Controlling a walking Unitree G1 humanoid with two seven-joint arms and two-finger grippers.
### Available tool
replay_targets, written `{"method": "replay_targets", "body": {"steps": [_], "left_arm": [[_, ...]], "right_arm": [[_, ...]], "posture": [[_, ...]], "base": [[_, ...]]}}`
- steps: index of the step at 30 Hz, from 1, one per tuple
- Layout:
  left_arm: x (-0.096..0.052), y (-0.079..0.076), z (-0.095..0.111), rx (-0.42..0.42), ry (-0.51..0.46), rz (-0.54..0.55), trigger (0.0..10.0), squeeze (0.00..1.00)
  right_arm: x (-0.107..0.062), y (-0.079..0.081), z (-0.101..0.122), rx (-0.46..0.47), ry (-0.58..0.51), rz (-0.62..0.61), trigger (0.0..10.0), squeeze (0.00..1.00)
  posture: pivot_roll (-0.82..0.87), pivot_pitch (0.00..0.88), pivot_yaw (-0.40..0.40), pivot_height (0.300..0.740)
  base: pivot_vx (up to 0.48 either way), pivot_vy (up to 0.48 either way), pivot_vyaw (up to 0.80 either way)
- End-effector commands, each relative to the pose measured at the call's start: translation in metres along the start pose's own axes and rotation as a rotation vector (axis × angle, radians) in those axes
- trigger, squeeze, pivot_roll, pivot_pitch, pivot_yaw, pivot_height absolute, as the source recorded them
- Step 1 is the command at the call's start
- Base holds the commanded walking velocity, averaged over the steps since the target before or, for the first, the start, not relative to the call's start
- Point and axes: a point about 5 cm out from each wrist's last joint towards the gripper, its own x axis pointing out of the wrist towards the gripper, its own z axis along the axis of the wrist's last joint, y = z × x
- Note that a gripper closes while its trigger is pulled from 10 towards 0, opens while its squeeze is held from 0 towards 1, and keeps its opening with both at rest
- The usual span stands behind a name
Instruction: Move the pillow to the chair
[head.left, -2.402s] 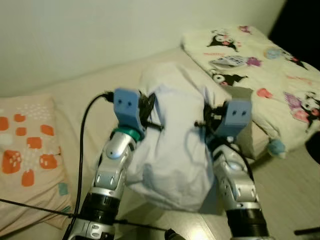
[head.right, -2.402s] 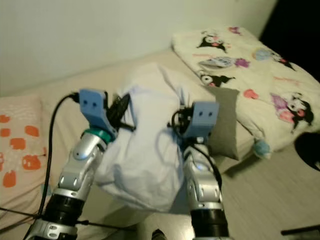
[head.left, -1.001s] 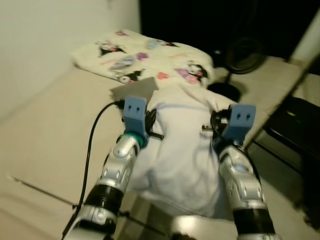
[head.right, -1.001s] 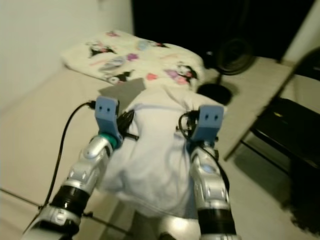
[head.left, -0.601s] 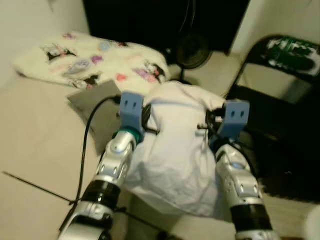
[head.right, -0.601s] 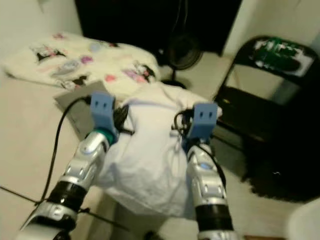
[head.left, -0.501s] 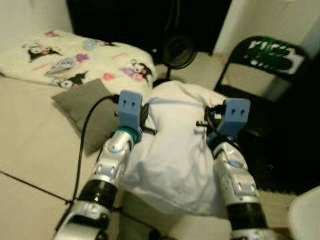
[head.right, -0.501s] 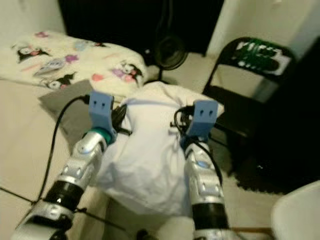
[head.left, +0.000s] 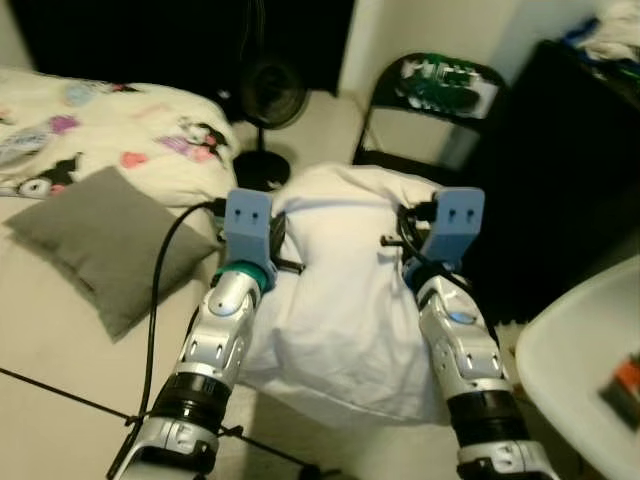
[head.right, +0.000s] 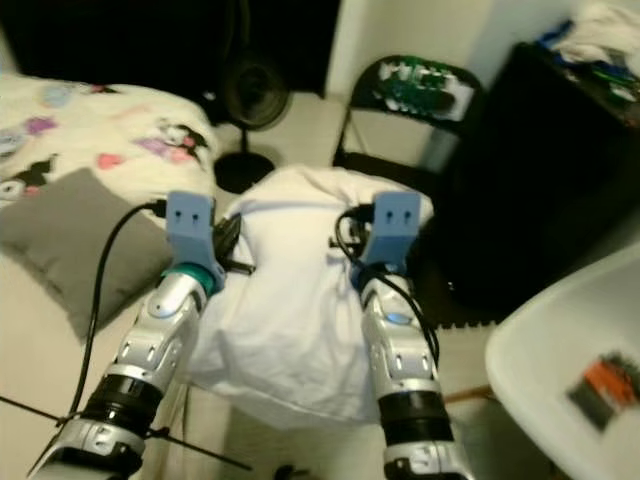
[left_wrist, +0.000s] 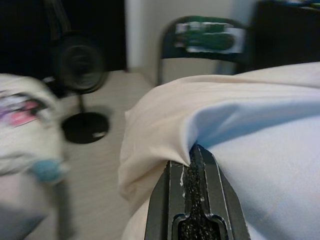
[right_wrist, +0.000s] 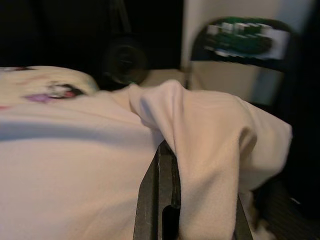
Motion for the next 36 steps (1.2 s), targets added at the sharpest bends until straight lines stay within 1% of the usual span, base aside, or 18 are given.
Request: {"method": "replay_targets", "body": {"steps": [1, 2, 4, 5, 7, 9, 10, 13, 16, 17, 19, 20, 25, 29, 34, 36], "left_arm": [[0.004, -0.008, 0.006, 0.002, -0.022, -0.038, 10.0, 0.00], [0.004, -0.008, 0.006, 0.002, -0.022, -0.038, 10.0, 0.00], [0.004, -0.008, 0.005, -0.038, -0.015, -0.035, 10.0, 0.00], [0.004, -0.008, 0.005, -0.038, -0.015, -0.035, 10.0, 0.00], [0.003, -0.008, 0.000, -0.066, 0.013, -0.021, 10.0, 0.00], [0.002, -0.008, -0.001, -0.070, 0.019, -0.017, 10.0, 0.00], [0.002, -0.008, -0.001, -0.064, 0.015, -0.010, 10.0, 0.00], [0.001, -0.006, 0.001, -0.050, 0.006, -0.002, 10.0, 0.00], [0.000, 0.001, 0.003, -0.045, -0.009, 0.026, 10.0, 0.00], [0.000, 0.001, 0.003, -0.045, -0.009, 0.026, 10.0, 0.00], [-0.001, 0.007, 0.004, -0.041, -0.019, 0.044, 10.0, 0.00], [-0.001, 0.007, 0.004, -0.041, -0.019, 0.044, 10.0, 0.00], [-0.004, 0.007, 0.008, -0.057, -0.043, 0.030, 10.0, 0.00], [-0.007, 0.005, 0.008, -0.057, -0.055, 0.009, 10.0, 0.00], [-0.008, 0.002, 0.012, -0.059, -0.074, -0.011, 10.0, 0.00], [-0.006, 0.000, 0.016, -0.084, -0.079, -0.010, 10.0, 0.00]], "right_arm": [[-0.001, -0.005, 0.021, 0.005, -0.099, -0.028, 10.0, 0.00], [-0.001, -0.005, 0.021, 0.005, -0.099, -0.028, 10.0, 0.00], [-0.004, -0.005, 0.018, 0.004, -0.090, -0.026, 10.0, 0.00], [-0.004, -0.005, 0.018, 0.004, -0.090, -0.026, 10.0, 0.00], [-0.006, -0.003, 0.014, -0.022, -0.083, -0.009, 10.0, 0.00], [-0.006, -0.004, 0.013, -0.027, -0.080, -0.007, 10.0, 0.00], [-0.005, -0.004, 0.013, -0.023, -0.078, -0.009, 10.0, 0.00], [-0.004, -0.004, 0.012, -0.013, -0.073, -0.010, 10.0, 0.00], [0.000, 0.002, 0.014, -0.009, -0.074, 0.014, 10.0, 0.00], [0.000, 0.002, 0.014, -0.009, -0.074, 0.014, 10.0, 0.00], [0.001, 0.007, 0.015, 0.021, -0.088, 0.026, 10.0, 0.00], [0.001, 0.007, 0.015, 0.021, -0.088, 0.026, 10.0, 0.00], [0.001, 0.011, 0.016, 0.021, -0.092, 0.039, 10.0, 0.00], [-0.001, 0.012, 0.010, 0.008, -0.069, 0.055, 10.0, 0.00], [-0.003, 0.010, 0.007, 0.015, -0.061, 0.053, 10.0, 0.00], [-0.003, 0.010, 0.005, 0.016, -0.058, 0.054, 10.0, 0.00]], "posture": [[-0.10, 0.000, -0.018, 0.740], [-0.10, 0.000, -0.018, 0.740], [-0.11, 0.000, -0.021, 0.740], [-0.11, 0.000, -0.021, 0.740], [-0.10, 0.000, -0.030, 0.740], [-0.10, 0.000, -0.030, 0.740], [-0.08, 0.000, -0.049, 0.740], [-0.08, 0.000, -0.059, 0.740], [-0.06, 0.000, -0.083, 0.740], [-0.06, 0.000, -0.083, 0.740], [-0.04, 0.000, -0.088, 0.740], [-0.04, 0.000, -0.088, 0.740], [-0.03, 0.000, -0.079, 0.740], [-0.03, 0.000, -0.068, 0.740], [-0.02, 0.000, -0.060, 0.740], [-0.02, 0.000, -0.055, 0.740]], "base": [[0.000, 0.000, -0.80], [0.000, 0.000, -0.80], [0.000, 0.000, -0.80], [0.000, 0.000, -0.80], [0.000, 0.000, -0.80], [0.000, 0.000, -0.80], [0.000, 0.000, -0.80], [0.000, 0.000, -0.80], [0.000, 0.000, -0.80], [0.000, 0.000, -0.80], [0.000, 0.000, -0.80], [0.000, 0.000, -0.80], [0.000, 0.000, 0.00], [0.000, 0.000, 0.00], [0.331, 0.000, 0.00], [0.364, 0.000, 0.00]]}}
